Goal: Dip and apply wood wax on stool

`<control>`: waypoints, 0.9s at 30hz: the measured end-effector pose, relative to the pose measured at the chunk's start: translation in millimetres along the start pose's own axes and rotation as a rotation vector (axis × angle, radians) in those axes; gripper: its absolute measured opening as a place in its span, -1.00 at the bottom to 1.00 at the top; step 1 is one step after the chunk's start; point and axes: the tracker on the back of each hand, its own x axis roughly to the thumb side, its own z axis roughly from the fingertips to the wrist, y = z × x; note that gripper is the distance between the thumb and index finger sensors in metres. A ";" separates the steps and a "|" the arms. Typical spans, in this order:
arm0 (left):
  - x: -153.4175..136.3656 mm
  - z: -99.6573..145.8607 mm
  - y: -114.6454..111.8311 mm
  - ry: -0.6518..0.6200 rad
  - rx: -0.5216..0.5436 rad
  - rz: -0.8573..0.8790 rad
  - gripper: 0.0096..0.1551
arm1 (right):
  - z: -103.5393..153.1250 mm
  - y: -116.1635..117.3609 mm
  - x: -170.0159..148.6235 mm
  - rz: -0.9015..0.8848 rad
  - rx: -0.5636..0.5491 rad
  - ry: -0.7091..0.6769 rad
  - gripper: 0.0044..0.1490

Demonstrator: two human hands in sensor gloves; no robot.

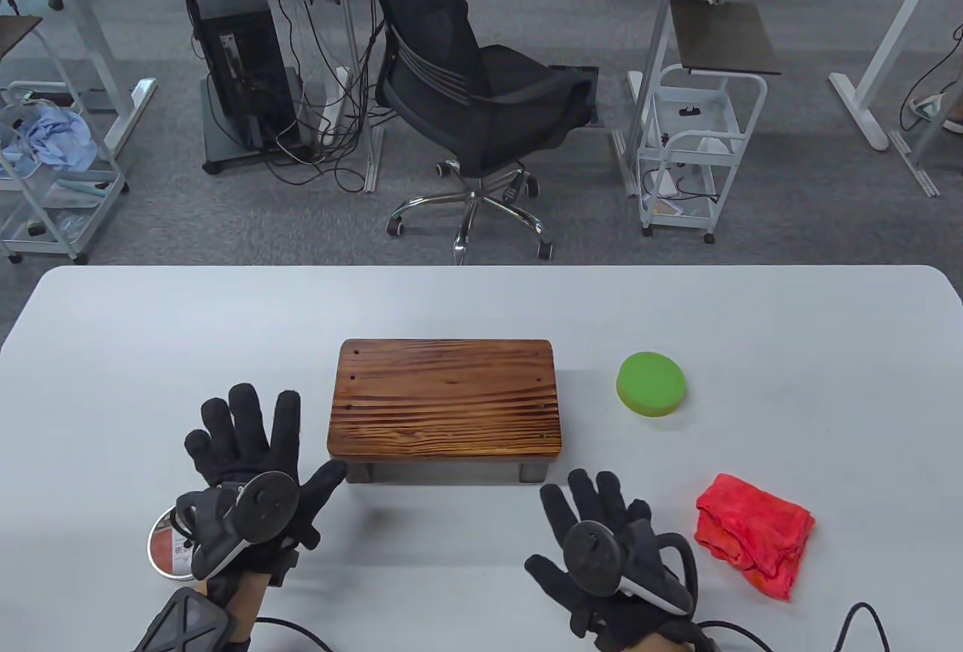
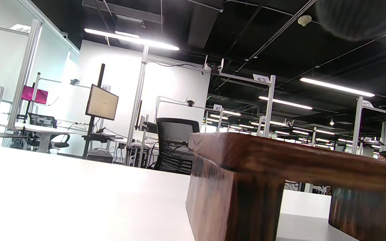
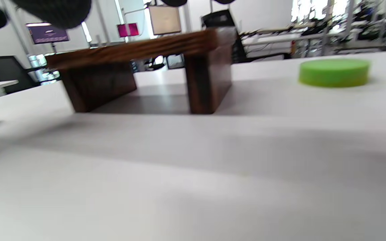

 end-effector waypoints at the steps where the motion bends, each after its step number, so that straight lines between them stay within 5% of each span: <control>1: 0.0 0.2 0.1 0.001 -0.003 0.002 0.38 | -1.5 -5.2 -13.6 -0.020 -0.017 0.040 0.15; 6: 0.7 0.3 1.8 -0.001 -0.006 0.016 0.36 | -9.3 -12.8 -97.1 0.037 0.043 0.299 0.15; 13: 0.2 -1.5 -0.6 0.001 -0.025 0.035 0.36 | -0.6 21.1 -178.4 0.056 0.315 0.510 0.13; 20: -1.1 -2.2 -5.3 0.006 -0.049 0.043 0.38 | 5.7 44.5 -180.5 0.227 0.269 0.434 0.30; 27: 5.0 -6.8 -10.4 -0.013 -0.076 0.031 0.37 | 4.5 45.2 -176.2 0.391 0.094 0.404 0.06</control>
